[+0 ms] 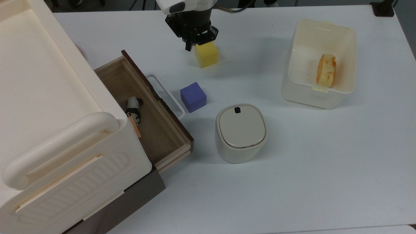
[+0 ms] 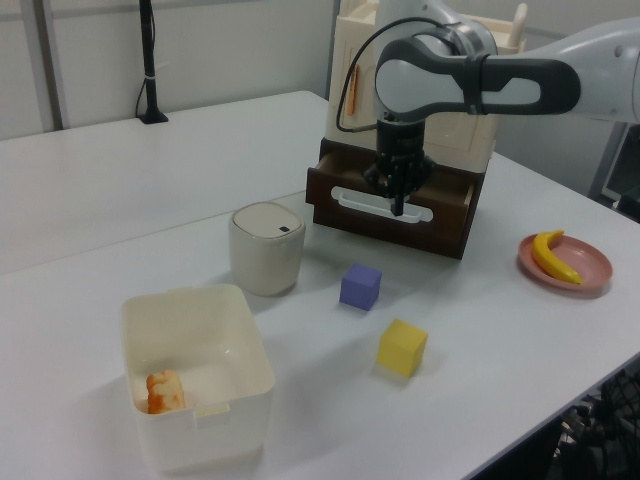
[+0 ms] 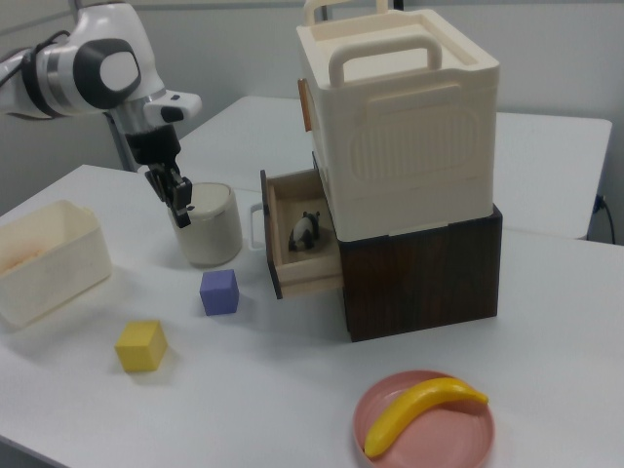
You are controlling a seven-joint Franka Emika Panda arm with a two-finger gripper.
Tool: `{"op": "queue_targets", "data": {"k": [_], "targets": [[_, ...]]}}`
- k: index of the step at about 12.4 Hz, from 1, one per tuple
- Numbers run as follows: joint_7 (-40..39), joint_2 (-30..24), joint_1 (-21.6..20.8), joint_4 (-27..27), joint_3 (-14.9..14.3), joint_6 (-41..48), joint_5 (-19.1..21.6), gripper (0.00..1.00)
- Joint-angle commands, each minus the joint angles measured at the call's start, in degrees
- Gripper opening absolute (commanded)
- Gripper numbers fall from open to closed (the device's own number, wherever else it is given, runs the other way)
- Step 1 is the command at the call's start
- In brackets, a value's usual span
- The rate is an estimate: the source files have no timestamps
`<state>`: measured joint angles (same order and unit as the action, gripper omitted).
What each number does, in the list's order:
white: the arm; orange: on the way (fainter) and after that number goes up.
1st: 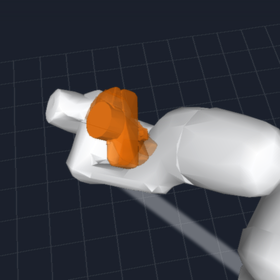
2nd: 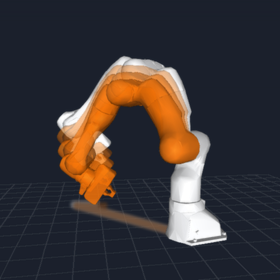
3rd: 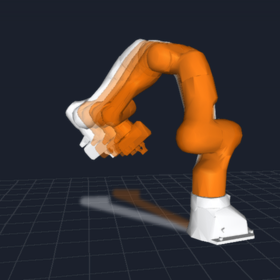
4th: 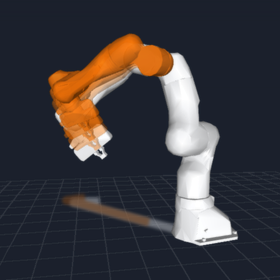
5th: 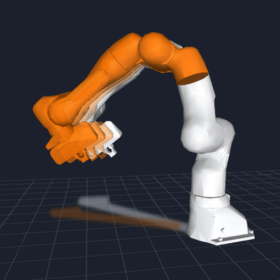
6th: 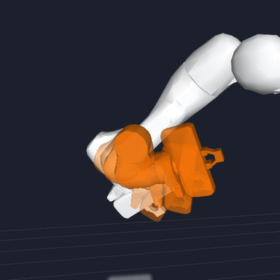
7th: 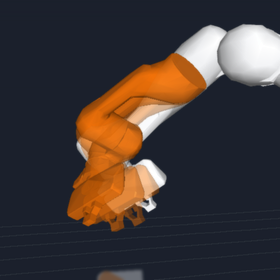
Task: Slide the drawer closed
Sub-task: 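Lower the gripper against the drawer front beside its handle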
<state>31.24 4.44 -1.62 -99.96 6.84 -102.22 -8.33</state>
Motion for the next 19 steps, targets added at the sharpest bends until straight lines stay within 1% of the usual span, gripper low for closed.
{"op": "queue_targets", "data": {"k": [1, 3, 7, 10, 12, 16, 19], "targets": [[16.55, -0.22, 0.39, -5.32, -0.16, -8.93, 1.22, 0.00], [19.28, -0.05, 0.66, -6.39, -0.25, -14.11, 0.60, 0.00], [22.89, 1.27, 2.76, -6.04, -0.34, -18.35, 0.34, 0.00], [25.88, 2.24, 4.43, -5.95, -0.60, -19.85, -0.10, 0.00], [26.76, 2.85, 4.61, -6.04, -0.60, -19.94, -0.28, 0.00], [27.20, 3.29, 4.96, -6.13, -0.60, -20.21, -0.63, 0.00], [27.20, 4.43, 6.10, -6.13, -0.60, -21.78, -0.72, 0.00]]}}
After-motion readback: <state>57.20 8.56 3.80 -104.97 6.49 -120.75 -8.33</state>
